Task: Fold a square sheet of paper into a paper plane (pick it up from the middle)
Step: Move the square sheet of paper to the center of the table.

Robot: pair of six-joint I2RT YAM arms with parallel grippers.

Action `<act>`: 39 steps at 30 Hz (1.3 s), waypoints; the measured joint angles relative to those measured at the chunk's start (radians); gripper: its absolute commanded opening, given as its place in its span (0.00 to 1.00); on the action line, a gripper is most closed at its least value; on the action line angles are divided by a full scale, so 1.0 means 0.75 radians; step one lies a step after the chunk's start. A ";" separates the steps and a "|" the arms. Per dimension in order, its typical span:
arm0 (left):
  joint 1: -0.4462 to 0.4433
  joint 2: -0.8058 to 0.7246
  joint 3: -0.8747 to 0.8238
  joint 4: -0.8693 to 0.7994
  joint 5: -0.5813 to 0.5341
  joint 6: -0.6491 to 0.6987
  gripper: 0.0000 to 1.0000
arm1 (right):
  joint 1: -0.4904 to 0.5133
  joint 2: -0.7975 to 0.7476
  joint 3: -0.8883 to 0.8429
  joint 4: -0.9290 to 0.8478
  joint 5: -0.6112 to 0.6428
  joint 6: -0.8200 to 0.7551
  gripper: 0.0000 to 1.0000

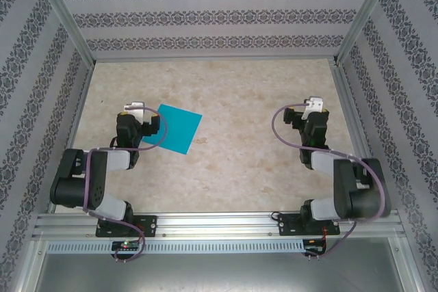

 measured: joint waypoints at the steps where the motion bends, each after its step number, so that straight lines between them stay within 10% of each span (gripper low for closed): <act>1: 0.000 -0.047 0.030 -0.067 -0.012 -0.017 1.00 | 0.008 -0.069 0.016 -0.064 0.013 0.012 0.98; 15: 0.000 -0.500 0.508 -1.079 -0.093 -0.484 1.00 | 0.251 -0.391 0.491 -1.057 0.121 0.418 0.98; 28: 0.000 -0.626 0.558 -1.451 -0.048 -0.553 1.00 | 1.015 0.375 0.977 -1.389 0.161 0.617 0.98; 39: -0.001 -0.635 0.558 -1.514 -0.091 -0.603 1.00 | 1.310 1.072 1.698 -1.608 0.180 0.628 0.97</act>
